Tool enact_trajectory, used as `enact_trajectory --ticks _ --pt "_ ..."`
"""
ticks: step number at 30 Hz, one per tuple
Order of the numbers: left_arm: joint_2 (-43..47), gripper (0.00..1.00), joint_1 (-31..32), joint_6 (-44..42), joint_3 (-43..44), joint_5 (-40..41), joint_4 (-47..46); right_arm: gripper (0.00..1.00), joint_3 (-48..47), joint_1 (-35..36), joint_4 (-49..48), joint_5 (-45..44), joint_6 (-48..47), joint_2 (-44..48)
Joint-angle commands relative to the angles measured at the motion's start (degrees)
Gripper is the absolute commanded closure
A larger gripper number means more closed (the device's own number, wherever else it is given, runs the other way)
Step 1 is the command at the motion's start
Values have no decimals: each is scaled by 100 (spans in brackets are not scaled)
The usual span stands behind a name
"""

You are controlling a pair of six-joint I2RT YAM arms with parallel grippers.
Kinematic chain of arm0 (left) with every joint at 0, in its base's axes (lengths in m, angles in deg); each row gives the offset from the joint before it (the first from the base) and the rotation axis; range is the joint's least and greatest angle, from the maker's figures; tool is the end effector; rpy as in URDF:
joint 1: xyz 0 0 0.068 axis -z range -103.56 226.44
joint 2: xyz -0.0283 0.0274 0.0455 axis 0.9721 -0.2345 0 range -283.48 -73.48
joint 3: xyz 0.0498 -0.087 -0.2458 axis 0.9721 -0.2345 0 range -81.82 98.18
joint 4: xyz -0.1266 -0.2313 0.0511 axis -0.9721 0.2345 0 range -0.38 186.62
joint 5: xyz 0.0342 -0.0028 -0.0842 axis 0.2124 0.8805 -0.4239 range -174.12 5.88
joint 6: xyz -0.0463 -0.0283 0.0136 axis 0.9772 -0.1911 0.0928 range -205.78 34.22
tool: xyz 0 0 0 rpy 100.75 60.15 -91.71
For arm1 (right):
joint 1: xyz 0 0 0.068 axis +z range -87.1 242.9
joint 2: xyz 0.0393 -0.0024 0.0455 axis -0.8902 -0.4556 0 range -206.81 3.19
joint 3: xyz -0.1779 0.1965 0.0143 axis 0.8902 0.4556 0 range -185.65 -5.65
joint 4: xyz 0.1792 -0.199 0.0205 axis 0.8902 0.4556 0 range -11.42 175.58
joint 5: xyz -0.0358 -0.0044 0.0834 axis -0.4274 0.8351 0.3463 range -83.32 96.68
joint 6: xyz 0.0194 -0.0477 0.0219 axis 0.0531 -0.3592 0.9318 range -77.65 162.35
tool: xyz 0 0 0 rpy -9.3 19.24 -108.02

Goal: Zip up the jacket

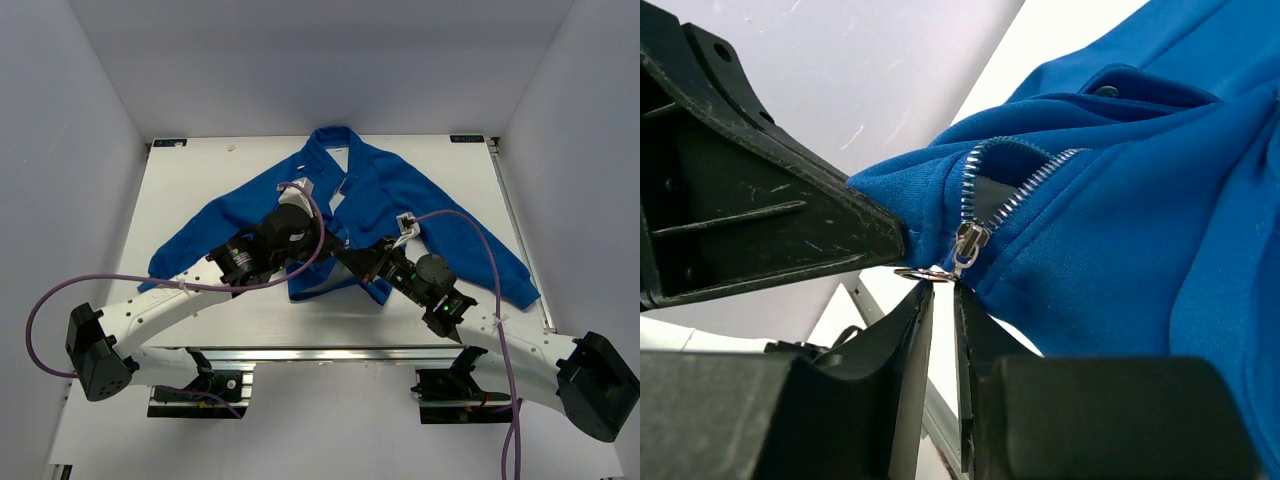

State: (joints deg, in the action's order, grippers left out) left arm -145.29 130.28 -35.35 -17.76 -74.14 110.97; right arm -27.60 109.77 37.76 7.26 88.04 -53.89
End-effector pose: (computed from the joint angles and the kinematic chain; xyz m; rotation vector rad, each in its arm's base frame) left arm 0.1802 -0.2352 0.3279 -0.0475 2.2068 -0.9049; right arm 0.1595 0.1709 0.2436 -0.0257 1.6160 1.2958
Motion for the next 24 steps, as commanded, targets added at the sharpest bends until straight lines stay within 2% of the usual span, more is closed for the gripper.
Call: enact_trajectory --ticks 1,3,7,11,15,17,18,24 --pt "308 100 30 -16 -77 -145 -253 80 -230 -29 82 -278 -16 144" --pt "308 100 30 -16 -94 -110 -210 81 -230 -20 232 -269 1 206" --pt "343 100 30 -25 -138 -75 -192 90 -90 -20 303 -330 10 478" --pt "326 100 30 -34 -156 -110 -166 88 -63 -29 179 -427 -139 698" --pt "291 100 30 -34 -165 -128 -148 92 -204 -29 162 -436 -271 830" --pt "299 100 30 -60 -156 -128 -122 95 -291 -29 345 -532 -324 882" --pt "299 100 30 -60 -165 -128 -113 100 -396 -29 590 -576 -324 918" --pt "361 100 30 -139 -200 -110 1 99 -590 -46 1277 -972 -412 953"
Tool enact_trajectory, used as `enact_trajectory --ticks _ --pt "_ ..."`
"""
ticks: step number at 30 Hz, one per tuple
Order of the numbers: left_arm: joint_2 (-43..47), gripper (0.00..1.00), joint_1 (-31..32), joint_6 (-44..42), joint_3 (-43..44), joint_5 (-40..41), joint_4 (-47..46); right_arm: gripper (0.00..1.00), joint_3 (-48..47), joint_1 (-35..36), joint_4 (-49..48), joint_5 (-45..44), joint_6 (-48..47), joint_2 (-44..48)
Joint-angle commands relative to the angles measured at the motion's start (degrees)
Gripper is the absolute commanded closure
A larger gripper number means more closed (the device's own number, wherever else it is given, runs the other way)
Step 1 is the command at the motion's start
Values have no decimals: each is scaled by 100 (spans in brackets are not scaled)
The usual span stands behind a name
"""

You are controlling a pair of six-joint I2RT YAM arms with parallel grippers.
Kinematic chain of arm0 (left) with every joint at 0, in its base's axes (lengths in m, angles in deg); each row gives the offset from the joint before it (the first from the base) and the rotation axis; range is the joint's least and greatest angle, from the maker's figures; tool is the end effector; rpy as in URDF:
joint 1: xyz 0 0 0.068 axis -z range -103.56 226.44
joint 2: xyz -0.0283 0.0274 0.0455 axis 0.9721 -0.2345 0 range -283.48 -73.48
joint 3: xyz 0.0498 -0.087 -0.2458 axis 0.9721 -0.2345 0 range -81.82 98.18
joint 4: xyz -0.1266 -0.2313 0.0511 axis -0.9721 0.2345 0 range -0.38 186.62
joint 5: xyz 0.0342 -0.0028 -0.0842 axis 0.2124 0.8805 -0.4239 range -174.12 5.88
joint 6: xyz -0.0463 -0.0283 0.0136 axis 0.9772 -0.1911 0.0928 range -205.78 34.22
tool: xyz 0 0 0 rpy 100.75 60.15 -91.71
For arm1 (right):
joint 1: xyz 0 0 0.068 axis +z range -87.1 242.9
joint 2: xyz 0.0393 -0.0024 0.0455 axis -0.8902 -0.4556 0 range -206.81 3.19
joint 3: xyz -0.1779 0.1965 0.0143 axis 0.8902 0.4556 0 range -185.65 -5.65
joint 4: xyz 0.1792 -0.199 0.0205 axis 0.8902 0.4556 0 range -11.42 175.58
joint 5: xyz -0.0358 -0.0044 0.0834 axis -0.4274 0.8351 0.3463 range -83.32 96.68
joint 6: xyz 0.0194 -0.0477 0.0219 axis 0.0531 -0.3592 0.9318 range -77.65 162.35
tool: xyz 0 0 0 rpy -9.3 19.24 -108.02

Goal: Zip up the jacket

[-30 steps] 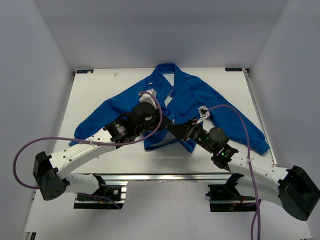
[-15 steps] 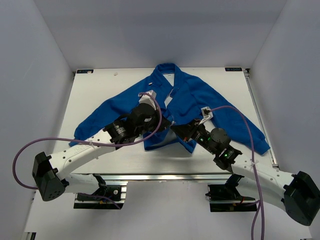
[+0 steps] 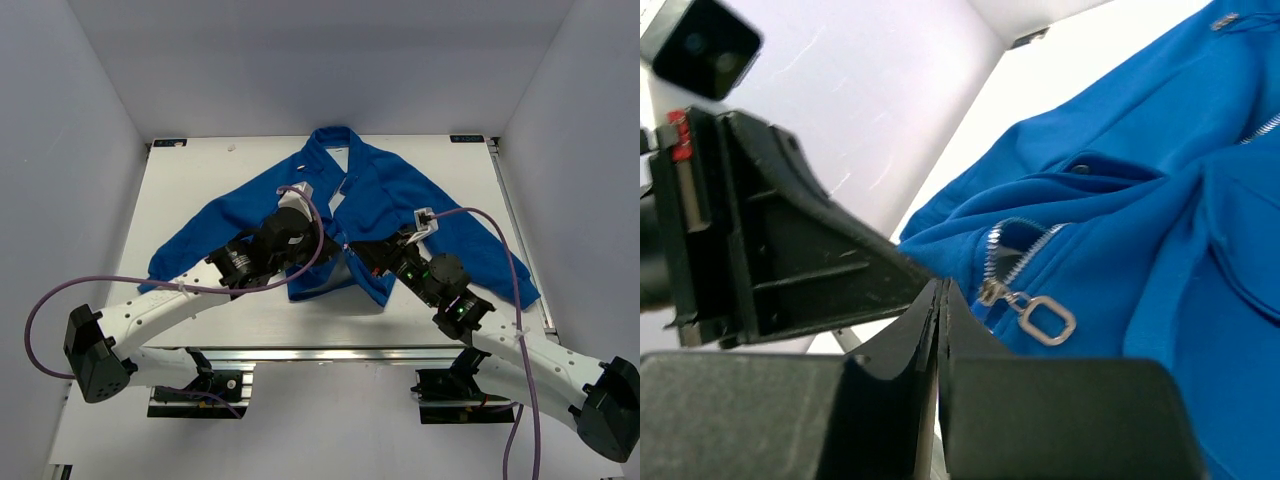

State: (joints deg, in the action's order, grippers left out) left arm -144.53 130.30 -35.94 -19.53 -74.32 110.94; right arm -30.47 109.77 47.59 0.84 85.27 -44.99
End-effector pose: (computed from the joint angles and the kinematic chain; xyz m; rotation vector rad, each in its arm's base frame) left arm 0.1778 -0.2323 0.3206 -0.0318 2.2219 -0.8885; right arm 0.1506 0.1551 0.2744 0.0369 1.5549 1.1964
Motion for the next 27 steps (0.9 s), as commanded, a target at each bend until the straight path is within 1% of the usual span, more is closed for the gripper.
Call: enact_trajectory --ticks 1,3,4,5,6,8,9,11,12,13,15,16,17,18,19,20,24,27 --pt "293 100 27 -89 -14 -84 30 96 -330 -55 486 -329 -160 55" --pt "302 100 27 -124 -5 -84 56 87 -392 -64 689 -259 -493 55" --pt "311 100 27 -150 12 -92 56 83 -549 -73 1142 -268 -608 55" --pt "319 100 27 -185 3 -119 48 78 -611 -82 1278 -172 -1131 55" --pt "319 100 27 -281 12 -171 30 69 -681 -90 1409 -67 -1493 46" --pt "311 100 27 -440 91 -189 74 60 -927 -91 1962 223 -2170 37" --pt "302 100 27 -606 126 -207 170 47 -998 -99 2147 320 -2887 28" --pt "302 100 36 -843 179 -303 171 39 -1217 -91 2647 531 -3471 2" --pt "311 100 28 -1001 179 -356 214 33 -1279 -91 2763 541 -3866 2" --pt "319 100 27 -1134 170 -452 188 31 -1341 -91 2886 819 -4070 2" --pt "346 100 27 -1319 135 -514 223 24 -1438 -91 3063 892 -4300 28" --pt "355 100 27 -1372 135 -567 232 23 -1464 -99 3089 1040 -4744 37" --pt "355 100 27 -1390 144 -541 267 22 -1482 -108 3089 1129 -4897 2" --pt "363 100 27 -1390 144 -523 293 19 -1595 -134 3420 1208 -5002 -50" --pt "363 100 27 -1416 127 -541 276 18 -1701 -152 3624 1374 -5117 -120" --pt "381 100 27 -1416 118 -567 259 14 -1806 -169 3756 1480 -5161 -269" --pt "399 100 27 -1442 56 -664 162 13 -2097 -196 3976 1946 -5425 -621" --pt "407 100 27 -1451 65 -664 197 13 -2185 -231 3934 1956 -5496 -789"
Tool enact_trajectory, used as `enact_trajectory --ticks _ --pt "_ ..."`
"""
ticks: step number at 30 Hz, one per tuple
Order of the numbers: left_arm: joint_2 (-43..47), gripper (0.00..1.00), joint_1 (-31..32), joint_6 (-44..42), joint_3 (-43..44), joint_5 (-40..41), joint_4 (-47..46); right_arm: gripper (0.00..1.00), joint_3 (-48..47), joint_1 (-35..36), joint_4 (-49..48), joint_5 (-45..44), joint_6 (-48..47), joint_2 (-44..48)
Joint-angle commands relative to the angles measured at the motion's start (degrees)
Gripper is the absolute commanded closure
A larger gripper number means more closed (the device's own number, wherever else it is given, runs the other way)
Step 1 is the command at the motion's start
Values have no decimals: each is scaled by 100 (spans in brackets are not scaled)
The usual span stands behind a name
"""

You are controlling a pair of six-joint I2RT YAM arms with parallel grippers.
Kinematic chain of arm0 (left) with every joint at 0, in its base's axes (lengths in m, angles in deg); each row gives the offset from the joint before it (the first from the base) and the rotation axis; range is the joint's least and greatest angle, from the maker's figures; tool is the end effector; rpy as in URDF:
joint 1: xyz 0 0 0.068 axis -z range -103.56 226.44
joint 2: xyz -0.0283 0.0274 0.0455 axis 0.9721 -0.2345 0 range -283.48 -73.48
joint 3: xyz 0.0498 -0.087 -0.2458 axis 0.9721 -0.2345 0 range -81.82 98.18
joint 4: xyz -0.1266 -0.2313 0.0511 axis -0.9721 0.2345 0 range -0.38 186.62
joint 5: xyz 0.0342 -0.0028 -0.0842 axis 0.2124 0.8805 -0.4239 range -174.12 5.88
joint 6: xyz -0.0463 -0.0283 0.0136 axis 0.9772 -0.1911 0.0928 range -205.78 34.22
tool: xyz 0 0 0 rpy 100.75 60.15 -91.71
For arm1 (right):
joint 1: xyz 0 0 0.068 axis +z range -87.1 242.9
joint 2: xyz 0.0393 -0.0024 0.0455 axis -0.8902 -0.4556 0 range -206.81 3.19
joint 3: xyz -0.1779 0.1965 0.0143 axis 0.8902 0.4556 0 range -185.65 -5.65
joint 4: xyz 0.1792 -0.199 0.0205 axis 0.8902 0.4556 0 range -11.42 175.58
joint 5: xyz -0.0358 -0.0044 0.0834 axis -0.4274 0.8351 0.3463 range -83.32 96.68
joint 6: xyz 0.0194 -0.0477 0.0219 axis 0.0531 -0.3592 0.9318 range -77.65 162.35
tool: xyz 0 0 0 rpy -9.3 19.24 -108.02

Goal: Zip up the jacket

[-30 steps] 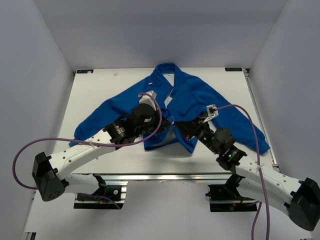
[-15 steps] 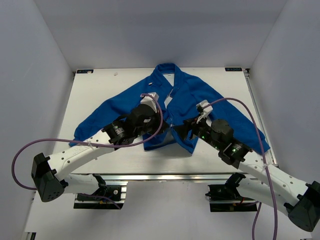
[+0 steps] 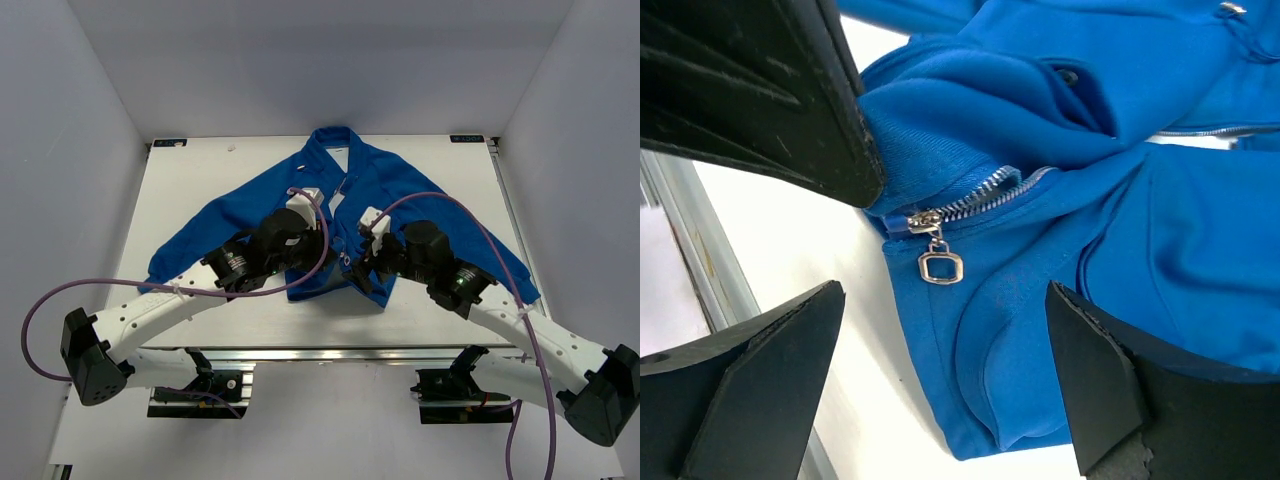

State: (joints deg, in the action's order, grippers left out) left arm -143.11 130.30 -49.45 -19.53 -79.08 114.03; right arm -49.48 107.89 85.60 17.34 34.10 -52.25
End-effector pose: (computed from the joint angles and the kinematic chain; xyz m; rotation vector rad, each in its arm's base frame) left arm 0.1706 -0.2278 0.3218 0.2869 2.2209 -0.8139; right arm 0.1647 0.1748 0.2969 -0.9818 1.6699 0.6086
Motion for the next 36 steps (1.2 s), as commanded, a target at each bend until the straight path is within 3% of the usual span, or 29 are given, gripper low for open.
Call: enact_trajectory --ticks 1,11,24,28,29,32,36 --pt "291 100 27 -109 56 -196 -120 14 -275 -61 89 314 -414 -124" --pt "344 100 27 -57 -23 -170 -94 34 -450 -280 1 788 -590 -476" --pt "362 100 27 -39 -111 -284 -138 43 -556 -377 -79 1149 -678 -758" --pt "362 100 27 -48 -111 -293 -146 61 -591 -412 -96 1211 -678 -810" --pt "371 100 27 -39 -111 -293 -138 71 -582 -412 -114 1237 -678 -810" --pt "371 100 27 -48 -102 -284 -129 85 -547 -430 -166 1272 -678 -784" --pt "353 100 27 -39 -102 -275 -85 98 -574 -439 -149 1308 -660 -784"
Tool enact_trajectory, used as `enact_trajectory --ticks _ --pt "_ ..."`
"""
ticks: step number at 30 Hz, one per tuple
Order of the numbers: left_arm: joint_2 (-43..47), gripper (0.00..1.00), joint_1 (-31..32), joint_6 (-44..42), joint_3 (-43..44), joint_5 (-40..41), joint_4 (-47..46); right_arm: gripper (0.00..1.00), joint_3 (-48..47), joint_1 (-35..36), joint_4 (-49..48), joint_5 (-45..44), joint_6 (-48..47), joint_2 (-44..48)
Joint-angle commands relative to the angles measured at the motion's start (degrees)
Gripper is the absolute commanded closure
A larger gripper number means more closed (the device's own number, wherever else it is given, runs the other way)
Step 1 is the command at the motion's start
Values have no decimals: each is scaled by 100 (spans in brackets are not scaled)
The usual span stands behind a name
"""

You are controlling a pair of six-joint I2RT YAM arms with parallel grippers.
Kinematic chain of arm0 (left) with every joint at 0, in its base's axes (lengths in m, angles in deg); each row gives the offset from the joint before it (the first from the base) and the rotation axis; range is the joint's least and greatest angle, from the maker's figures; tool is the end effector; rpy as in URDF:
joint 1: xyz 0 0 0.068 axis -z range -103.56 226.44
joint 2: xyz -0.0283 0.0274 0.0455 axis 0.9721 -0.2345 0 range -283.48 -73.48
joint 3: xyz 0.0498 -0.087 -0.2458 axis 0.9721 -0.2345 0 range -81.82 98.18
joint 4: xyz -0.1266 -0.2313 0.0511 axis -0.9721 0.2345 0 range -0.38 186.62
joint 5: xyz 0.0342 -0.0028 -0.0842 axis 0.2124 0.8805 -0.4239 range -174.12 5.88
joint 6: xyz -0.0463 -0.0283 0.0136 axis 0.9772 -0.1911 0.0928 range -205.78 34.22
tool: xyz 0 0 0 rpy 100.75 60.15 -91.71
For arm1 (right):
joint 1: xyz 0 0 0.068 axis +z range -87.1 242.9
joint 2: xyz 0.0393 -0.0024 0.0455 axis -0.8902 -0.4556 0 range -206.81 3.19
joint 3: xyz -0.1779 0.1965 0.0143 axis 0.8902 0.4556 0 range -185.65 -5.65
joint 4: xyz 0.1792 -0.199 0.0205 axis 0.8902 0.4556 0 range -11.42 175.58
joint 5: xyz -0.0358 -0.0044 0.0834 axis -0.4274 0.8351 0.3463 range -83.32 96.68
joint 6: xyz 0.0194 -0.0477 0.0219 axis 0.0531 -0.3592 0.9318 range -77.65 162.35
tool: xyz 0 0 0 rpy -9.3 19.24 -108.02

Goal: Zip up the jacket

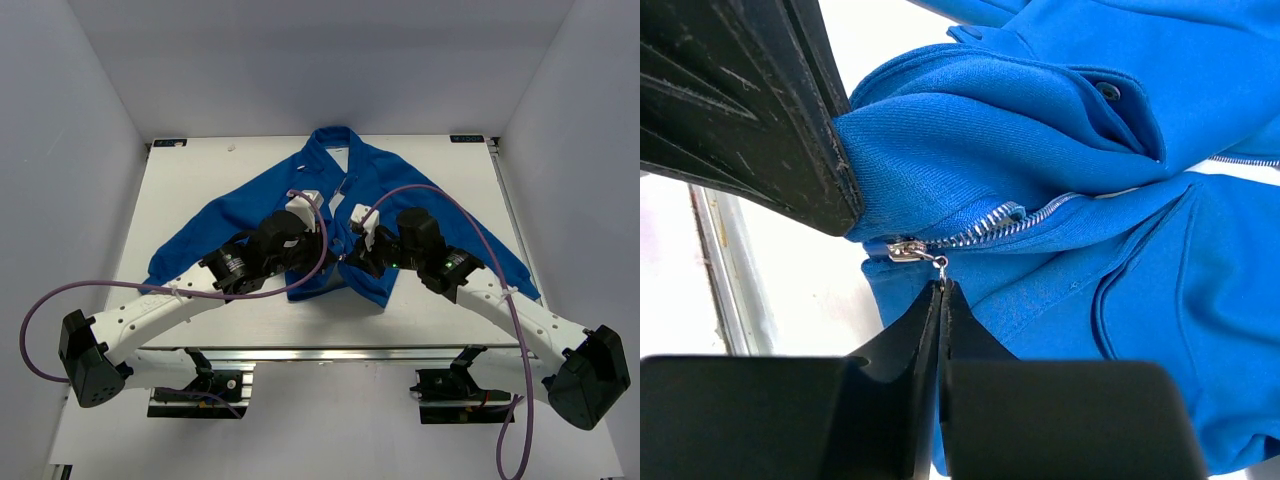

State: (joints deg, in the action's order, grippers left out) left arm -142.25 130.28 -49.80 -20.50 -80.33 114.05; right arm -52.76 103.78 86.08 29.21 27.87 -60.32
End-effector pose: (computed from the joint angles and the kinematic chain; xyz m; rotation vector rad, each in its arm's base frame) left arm 0.1678 -0.2253 0.3197 0.3081 2.2268 -0.8291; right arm 0.1907 0.1847 0.2848 -1.1601 1.6529 0.6859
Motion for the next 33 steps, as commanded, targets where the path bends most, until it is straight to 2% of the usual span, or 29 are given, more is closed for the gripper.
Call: enact_trajectory --ticks 1,9,12,17,23,27,29,33 --pt "259 100 30 -4 3 -151 -70 100 -246 -28 -188 68 -3 22" --pt "268 100 30 66 -85 -116 89 100 -202 -28 -241 -1080 445 172" --pt "268 100 30 128 -155 -107 124 100 -385 -28 57 -1600 727 67" --pt "189 100 30 172 -182 -221 308 100 -606 -28 479 -1892 1157 -92" --pt "110 100 30 251 -357 -379 484 100 -738 -28 726 -1953 1009 -241" --pt "48 100 30 242 -507 -1098 545 100 -957 -28 630 -2461 991 -661" --pt "57 100 30 242 -577 -1257 800 100 -1193 -28 594 -2996 1052 -899" --pt "354 100 30 356 -1024 -1530 1047 100 -1572 -28 322 -3438 1000 -1601"
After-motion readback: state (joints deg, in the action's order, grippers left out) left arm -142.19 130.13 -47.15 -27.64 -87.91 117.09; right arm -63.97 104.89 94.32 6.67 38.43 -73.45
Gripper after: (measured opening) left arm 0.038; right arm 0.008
